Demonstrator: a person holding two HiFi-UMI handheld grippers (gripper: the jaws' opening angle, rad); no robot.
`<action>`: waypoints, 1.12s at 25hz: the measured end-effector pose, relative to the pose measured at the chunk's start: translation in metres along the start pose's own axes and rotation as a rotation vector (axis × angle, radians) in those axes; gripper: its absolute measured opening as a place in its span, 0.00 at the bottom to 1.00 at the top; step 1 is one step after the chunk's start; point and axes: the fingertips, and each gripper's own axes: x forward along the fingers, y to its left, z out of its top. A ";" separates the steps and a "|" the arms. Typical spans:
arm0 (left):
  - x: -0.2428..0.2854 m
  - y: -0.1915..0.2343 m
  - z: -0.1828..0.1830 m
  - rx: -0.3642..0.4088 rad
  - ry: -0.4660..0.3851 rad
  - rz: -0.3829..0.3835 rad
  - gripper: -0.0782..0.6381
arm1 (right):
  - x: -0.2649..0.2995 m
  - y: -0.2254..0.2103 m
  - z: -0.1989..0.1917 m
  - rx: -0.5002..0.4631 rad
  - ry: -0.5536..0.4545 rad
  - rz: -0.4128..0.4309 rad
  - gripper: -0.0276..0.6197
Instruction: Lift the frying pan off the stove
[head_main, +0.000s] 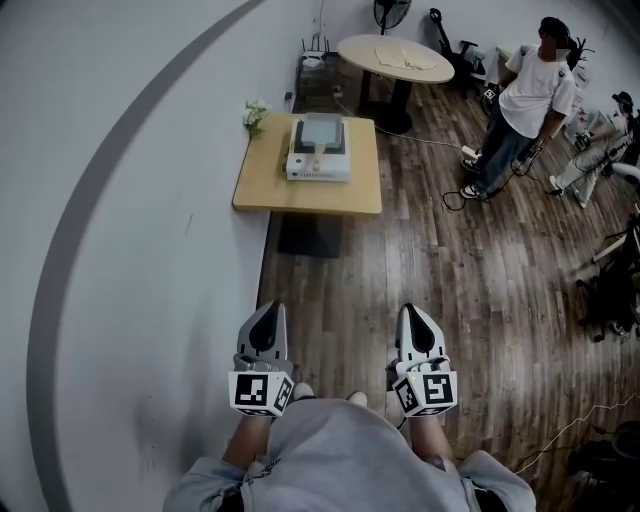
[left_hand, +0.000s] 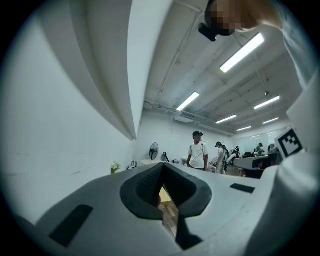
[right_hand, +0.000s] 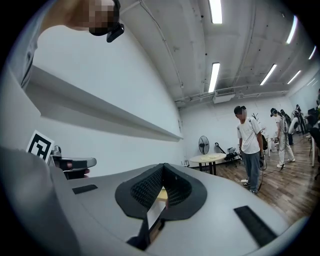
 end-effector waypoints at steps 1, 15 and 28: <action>0.000 0.001 0.000 0.000 0.001 -0.004 0.11 | 0.002 0.003 0.001 -0.004 -0.005 0.002 0.04; 0.006 0.042 0.000 -0.017 0.019 -0.097 0.11 | 0.049 0.067 -0.009 -0.006 -0.007 -0.014 0.04; 0.086 0.075 -0.016 -0.039 0.045 -0.123 0.11 | 0.133 0.048 -0.025 0.008 -0.003 -0.023 0.04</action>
